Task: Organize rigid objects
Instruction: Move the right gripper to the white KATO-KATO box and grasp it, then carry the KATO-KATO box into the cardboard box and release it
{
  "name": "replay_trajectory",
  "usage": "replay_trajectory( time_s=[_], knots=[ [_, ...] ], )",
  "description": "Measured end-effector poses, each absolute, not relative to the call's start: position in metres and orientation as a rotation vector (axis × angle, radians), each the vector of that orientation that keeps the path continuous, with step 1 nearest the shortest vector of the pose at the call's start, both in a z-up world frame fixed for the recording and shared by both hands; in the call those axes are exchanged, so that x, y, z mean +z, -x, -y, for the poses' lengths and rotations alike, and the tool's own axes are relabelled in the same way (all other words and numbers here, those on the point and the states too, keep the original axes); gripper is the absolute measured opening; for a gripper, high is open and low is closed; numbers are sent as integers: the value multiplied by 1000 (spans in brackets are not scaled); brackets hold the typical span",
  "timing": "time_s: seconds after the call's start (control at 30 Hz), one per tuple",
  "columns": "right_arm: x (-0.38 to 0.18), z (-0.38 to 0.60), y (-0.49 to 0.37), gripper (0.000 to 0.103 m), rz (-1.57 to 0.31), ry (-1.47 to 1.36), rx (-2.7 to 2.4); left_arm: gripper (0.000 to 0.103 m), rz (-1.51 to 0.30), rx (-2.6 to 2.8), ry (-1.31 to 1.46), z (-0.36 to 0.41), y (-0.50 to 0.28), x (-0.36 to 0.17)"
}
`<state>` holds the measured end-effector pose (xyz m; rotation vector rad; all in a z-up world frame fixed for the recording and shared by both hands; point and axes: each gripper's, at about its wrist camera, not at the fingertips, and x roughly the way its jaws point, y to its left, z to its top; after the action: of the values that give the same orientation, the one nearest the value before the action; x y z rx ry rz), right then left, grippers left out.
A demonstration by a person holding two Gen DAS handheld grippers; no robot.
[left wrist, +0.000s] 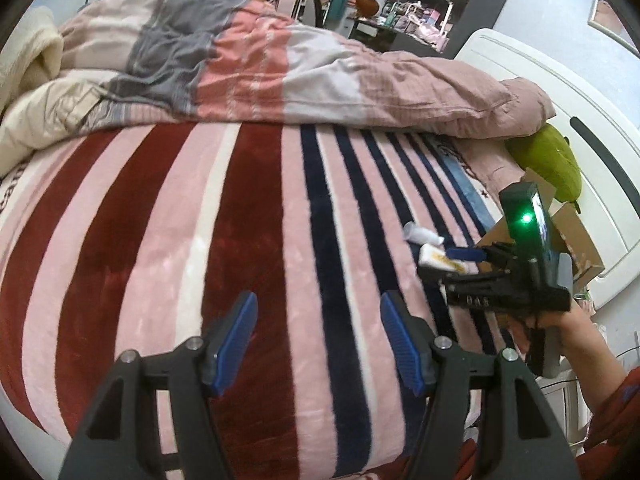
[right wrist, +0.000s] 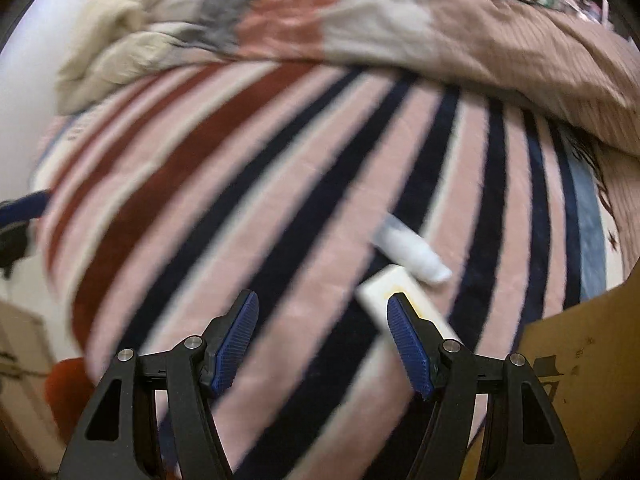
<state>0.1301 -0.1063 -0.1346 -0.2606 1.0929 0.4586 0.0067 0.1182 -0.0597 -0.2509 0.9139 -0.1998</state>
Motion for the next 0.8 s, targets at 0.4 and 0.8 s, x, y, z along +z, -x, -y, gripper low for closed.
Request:
replay_trajectory(
  time_s=[0.4, 0.8],
  knots=[
    [-151, 129, -137, 74, -1111, 193, 496, 61, -920, -205, 264, -115, -9, -60],
    [-141, 113, -110, 31, -1015, 272, 542, 61, -920, -219, 241, -100, -10, -47]
  ],
)
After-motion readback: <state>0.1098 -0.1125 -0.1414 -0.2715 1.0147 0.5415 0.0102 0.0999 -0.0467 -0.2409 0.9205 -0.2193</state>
